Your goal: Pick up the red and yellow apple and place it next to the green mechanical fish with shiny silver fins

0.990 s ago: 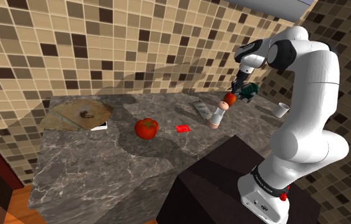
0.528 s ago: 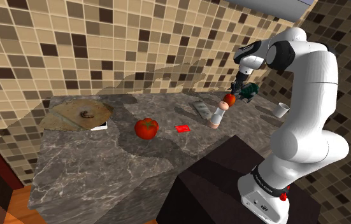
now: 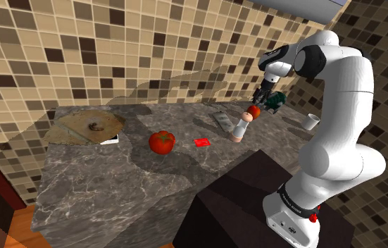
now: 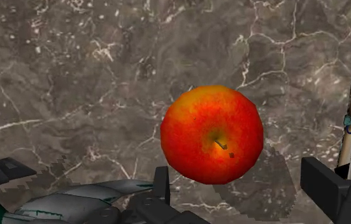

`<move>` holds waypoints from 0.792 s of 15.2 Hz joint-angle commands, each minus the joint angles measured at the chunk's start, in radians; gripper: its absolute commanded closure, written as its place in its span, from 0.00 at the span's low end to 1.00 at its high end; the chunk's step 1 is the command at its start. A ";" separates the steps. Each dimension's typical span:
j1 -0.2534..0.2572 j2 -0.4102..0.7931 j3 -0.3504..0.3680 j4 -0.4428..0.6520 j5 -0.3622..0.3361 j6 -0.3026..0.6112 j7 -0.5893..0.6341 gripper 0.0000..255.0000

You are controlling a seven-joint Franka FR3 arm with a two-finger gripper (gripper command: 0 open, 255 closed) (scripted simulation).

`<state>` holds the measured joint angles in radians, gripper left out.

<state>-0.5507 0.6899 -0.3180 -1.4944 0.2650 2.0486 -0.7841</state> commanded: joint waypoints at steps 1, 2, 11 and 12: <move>0.000 -0.013 -0.004 0.014 -0.005 -0.026 0.003 0.00; 0.000 -0.025 -0.007 0.029 -0.010 -0.053 0.007 0.00; -0.002 -0.043 -0.012 0.062 -0.018 -0.102 0.012 0.00; -0.002 -0.043 -0.012 0.062 -0.018 -0.102 0.012 0.00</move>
